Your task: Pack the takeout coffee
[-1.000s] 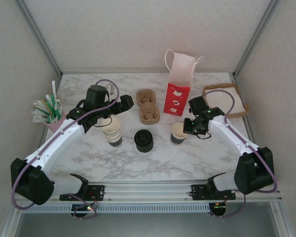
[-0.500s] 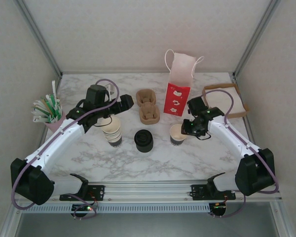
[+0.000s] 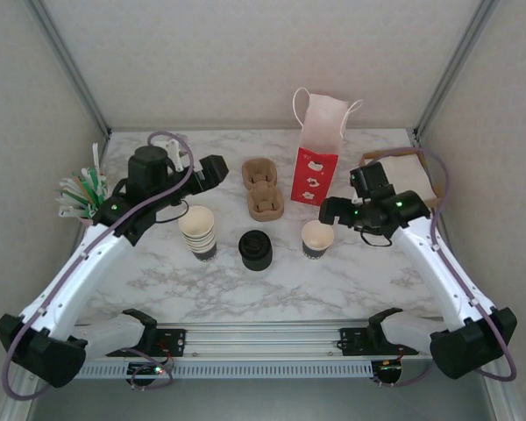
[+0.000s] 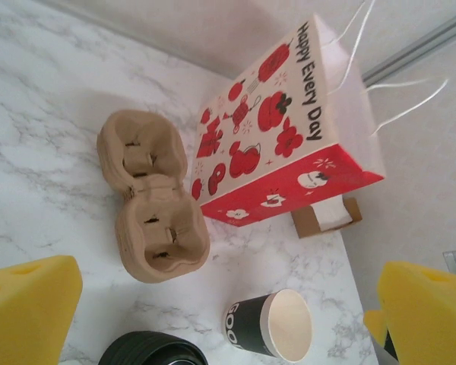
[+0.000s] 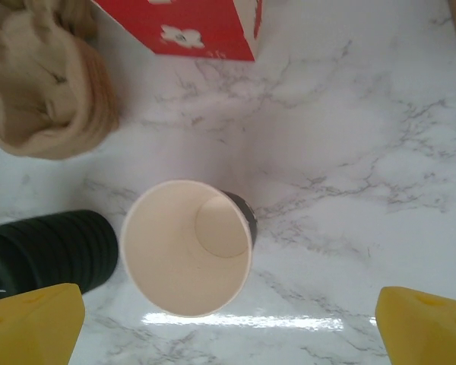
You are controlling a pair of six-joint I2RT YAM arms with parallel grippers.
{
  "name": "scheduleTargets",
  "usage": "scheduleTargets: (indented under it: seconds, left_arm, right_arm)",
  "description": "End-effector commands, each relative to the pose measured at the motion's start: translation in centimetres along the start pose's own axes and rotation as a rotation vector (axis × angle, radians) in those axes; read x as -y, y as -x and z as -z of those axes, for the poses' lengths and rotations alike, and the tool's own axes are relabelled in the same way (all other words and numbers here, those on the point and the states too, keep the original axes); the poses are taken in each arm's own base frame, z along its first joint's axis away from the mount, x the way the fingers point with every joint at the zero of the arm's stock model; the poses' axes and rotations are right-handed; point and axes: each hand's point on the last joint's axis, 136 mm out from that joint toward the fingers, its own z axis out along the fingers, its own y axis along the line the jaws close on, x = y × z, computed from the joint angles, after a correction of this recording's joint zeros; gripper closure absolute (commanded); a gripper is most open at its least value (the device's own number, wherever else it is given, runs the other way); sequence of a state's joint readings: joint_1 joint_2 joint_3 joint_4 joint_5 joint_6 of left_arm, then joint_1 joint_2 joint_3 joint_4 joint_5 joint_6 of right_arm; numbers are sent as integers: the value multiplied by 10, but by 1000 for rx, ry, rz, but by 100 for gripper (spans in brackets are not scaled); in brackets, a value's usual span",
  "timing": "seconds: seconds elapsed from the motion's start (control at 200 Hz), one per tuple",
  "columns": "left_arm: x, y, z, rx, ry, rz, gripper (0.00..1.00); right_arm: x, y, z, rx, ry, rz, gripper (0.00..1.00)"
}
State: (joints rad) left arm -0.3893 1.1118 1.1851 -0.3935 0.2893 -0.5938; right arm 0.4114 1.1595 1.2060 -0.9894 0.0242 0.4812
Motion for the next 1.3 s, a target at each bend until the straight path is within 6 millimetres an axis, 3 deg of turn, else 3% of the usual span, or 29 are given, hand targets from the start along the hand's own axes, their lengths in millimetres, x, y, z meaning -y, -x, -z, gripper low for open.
scheduleTargets:
  seconds: [0.0, 0.145, 0.295, 0.446, 0.641, 0.971, 1.292]
  left_arm:
    - [-11, 7, 18, 37, 84, -25, 0]
    - [-20, 5, 43, 63, 105, 9, 0]
    - [-26, -12, 71, 57, 102, 53, 4]
    - [-33, -38, 96, 23, 83, 116, 25]
    - [-42, -78, 119, -41, 35, 212, 53]
    - [-75, -154, 107, -212, 6, 357, 79]
    - [-99, -195, 81, -291, -6, 430, 80]
  right_arm:
    - [-15, 0, 15, 9, 82, -37, 1]
    - [-43, -1, 17, -14, 162, 6, 1]
    - [-75, -8, 17, -30, 130, 151, 1]
    - [-111, -21, 10, -45, 101, 310, 1]
    - [-143, -35, -1, -81, 82, 471, 1]
    - [-181, -63, -19, -222, 188, 634, 1]
    - [-190, -84, -50, -265, 39, 824, 3]
